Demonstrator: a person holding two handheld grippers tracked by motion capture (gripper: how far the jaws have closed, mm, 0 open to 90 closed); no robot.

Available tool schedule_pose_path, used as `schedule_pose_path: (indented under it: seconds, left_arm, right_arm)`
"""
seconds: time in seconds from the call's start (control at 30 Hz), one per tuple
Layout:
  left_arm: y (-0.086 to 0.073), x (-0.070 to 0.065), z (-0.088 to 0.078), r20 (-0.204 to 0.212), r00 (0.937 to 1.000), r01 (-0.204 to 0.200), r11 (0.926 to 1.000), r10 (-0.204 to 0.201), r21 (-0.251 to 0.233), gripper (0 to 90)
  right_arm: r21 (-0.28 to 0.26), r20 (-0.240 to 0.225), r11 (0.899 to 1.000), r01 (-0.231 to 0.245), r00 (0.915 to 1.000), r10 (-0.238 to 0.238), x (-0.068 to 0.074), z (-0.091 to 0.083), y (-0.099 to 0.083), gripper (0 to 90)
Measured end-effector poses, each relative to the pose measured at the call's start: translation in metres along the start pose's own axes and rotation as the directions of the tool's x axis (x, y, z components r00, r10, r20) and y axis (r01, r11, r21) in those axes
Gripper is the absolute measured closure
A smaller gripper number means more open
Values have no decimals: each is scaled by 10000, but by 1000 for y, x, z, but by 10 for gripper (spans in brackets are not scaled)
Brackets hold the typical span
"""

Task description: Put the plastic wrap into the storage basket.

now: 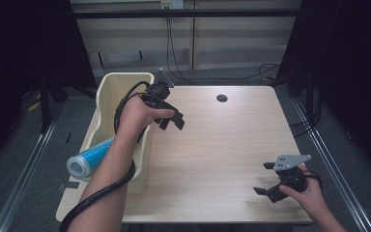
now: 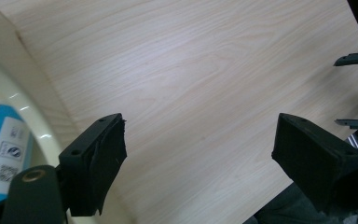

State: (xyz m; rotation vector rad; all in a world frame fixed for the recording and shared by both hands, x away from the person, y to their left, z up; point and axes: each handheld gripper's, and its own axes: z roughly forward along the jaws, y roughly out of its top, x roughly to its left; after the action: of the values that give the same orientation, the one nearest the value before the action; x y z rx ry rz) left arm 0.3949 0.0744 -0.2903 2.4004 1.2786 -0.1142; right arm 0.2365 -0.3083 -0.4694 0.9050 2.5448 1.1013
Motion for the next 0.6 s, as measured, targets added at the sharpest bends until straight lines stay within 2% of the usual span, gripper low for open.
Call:
schedule_pose_path:
  seconds: [0.37, 0.6]
  left_arm:
    - [7, -17, 14, 191, 9989, -426, 9991, 427, -38, 163]
    - [9, -23, 28, 405, 9977, -539, 9985, 540, -22, 161]
  right_arm:
    - [-72, 16, 10000, 40, 10000, -40, 0, 0, 0, 31]
    - [-100, 43, 9999, -2, 10000, 2, 0, -1, 0, 31]
